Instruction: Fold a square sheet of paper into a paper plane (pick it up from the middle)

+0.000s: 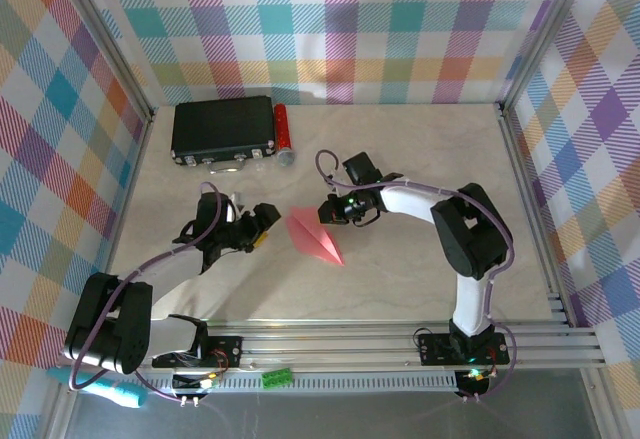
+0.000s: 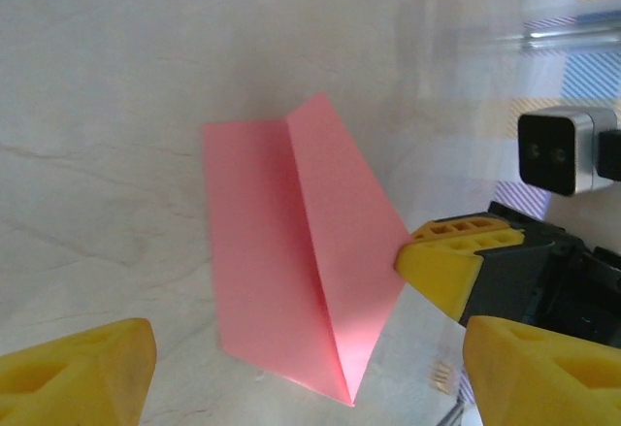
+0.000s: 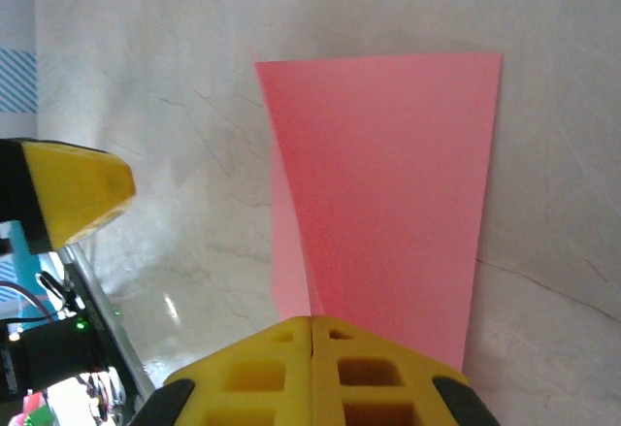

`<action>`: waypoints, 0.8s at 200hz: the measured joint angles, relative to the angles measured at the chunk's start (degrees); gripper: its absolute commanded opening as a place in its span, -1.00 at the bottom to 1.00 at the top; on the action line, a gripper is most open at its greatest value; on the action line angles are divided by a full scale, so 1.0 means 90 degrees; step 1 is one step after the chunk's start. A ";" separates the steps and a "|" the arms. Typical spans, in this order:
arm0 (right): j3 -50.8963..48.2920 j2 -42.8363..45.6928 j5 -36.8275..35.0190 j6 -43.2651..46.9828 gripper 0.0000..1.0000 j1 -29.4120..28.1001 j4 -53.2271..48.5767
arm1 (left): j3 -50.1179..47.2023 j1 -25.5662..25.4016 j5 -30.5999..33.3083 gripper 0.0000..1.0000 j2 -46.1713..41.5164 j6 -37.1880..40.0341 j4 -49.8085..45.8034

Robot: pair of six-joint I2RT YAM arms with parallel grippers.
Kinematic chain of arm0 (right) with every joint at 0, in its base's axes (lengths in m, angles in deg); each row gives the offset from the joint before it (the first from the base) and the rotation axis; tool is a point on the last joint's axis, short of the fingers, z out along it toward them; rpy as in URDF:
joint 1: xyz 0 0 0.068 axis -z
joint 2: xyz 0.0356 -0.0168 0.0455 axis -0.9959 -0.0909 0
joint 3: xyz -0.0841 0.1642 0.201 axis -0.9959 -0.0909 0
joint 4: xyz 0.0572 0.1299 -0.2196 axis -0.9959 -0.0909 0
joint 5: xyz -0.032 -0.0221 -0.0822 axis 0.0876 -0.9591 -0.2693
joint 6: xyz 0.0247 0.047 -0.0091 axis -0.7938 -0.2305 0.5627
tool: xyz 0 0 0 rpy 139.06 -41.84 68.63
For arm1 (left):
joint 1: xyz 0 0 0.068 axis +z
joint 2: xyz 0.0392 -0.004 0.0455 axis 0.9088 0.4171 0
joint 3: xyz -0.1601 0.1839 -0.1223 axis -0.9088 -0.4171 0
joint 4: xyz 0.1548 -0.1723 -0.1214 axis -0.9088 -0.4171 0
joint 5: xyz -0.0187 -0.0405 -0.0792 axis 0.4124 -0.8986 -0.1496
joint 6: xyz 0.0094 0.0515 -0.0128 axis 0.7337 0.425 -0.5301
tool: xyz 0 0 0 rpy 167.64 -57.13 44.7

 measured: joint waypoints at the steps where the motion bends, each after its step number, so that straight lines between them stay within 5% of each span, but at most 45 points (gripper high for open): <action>1: -0.0005 0.0015 0.0000 -0.0007 -0.90 0.0002 0.0007 | 0.0002 -0.0005 -0.0005 0.65 0.0000 0.0000 0.0012; 65: -0.0342 0.1455 0.0413 -0.0920 -0.90 0.0175 0.0979 | 0.0194 -0.0724 -0.0457 0.54 -0.0015 -0.0226 0.1239; 160: -0.0937 0.1617 0.0986 -0.2091 -0.88 0.0294 0.1855 | 0.0512 -0.1520 -0.0610 0.02 0.0568 -0.0493 0.2302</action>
